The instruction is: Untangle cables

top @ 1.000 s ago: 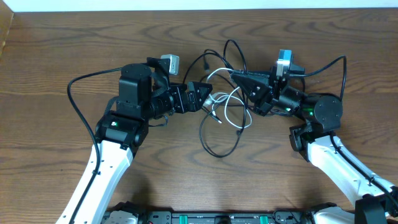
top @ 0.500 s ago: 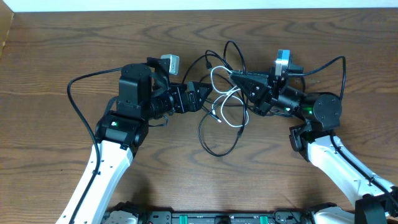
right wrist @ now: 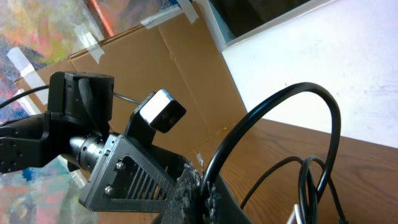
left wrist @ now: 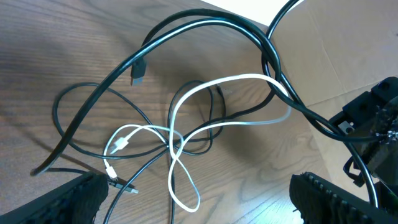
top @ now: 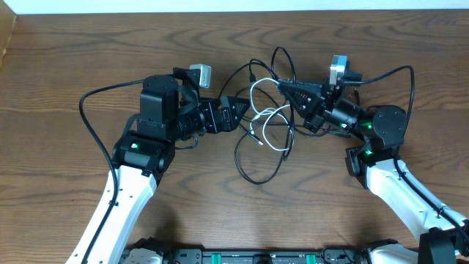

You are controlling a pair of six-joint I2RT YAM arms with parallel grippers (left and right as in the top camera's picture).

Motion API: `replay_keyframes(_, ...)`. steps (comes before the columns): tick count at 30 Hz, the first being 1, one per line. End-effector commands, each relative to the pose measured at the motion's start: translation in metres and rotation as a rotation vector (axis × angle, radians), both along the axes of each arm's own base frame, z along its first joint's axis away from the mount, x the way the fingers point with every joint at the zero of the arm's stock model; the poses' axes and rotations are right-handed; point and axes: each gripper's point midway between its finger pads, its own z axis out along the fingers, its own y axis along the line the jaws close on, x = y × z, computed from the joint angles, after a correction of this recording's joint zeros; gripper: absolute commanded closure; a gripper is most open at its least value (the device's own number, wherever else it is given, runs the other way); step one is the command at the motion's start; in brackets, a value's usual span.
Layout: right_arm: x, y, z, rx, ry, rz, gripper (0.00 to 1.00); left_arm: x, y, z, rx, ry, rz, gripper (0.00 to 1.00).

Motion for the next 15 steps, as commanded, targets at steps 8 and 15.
replay_keyframes(8, -0.0016, -0.0014, 0.0083, 0.053, 0.083, 0.025, 0.99, 0.0003, 0.0, 0.0107, -0.001, -0.032, 0.0, 0.02)
replay_keyframes(15, 0.0009, -0.003, 0.0108, 0.091, 0.136, 0.021, 0.99, 0.0033, -0.0026, 0.019, -0.078, 0.01, 0.038, 0.02)
